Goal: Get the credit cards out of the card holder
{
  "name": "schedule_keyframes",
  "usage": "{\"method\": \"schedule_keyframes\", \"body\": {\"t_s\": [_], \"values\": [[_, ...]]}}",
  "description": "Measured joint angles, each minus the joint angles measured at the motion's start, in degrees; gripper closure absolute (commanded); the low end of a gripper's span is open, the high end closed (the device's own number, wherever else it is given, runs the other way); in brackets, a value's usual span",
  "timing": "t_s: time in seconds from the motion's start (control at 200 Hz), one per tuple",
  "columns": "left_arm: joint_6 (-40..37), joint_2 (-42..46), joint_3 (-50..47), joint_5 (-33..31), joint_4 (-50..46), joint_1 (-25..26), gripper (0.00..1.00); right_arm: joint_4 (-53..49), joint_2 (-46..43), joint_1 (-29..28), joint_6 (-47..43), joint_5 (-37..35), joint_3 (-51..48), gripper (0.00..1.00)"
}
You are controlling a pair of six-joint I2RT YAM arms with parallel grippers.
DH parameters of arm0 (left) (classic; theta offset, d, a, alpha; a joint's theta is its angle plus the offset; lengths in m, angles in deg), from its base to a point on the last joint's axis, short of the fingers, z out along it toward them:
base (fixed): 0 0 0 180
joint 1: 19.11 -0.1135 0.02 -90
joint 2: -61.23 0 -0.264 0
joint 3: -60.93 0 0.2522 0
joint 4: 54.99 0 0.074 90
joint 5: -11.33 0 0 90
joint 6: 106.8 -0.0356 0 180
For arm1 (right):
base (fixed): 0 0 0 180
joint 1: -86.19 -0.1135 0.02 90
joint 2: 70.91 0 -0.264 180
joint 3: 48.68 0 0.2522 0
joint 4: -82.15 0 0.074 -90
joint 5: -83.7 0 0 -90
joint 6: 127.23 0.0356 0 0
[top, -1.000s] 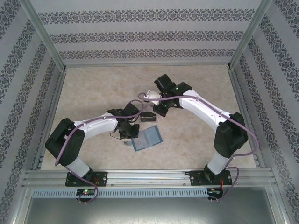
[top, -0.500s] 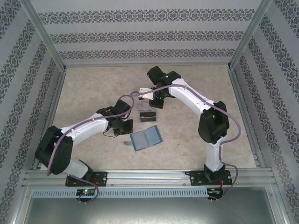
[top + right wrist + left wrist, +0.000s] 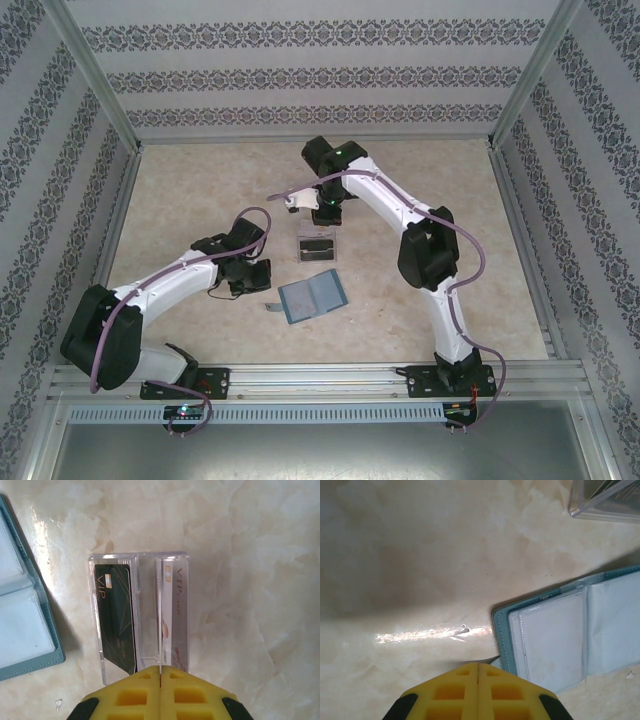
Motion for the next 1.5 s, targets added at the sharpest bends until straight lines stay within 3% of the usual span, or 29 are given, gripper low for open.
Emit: {"method": "schedule_keyframes", "body": {"t_s": [0.355, 0.485, 0.919, 1.194, 1.499], "values": [[0.0, 0.0, -0.1, 0.0, 0.0, -0.4, 0.99, -3.7, 3.5, 0.0, -1.2, -0.2, 4.2, 0.95], [0.0, 0.0, -0.1, 0.0, 0.0, -0.4, 0.99, -4.3, 4.6, 0.0, -1.6, -0.2, 5.1, 0.82], [0.0, 0.0, -0.1, 1.1, 0.0, -0.8, 0.99, -2.0, 4.7, -0.1, 1.2, -4.8, 7.4, 0.76], [0.0, 0.0, -0.1, 4.3, 0.3, -0.8, 0.98, 4.7, -2.8, -1.0, 8.8, -3.8, -3.9, 0.76], [0.0, -1.3, -0.1, 7.5, 0.5, -0.2, 0.99, 19.3, -15.8, -2.0, 30.0, -2.1, -20.4, 0.79]]}}
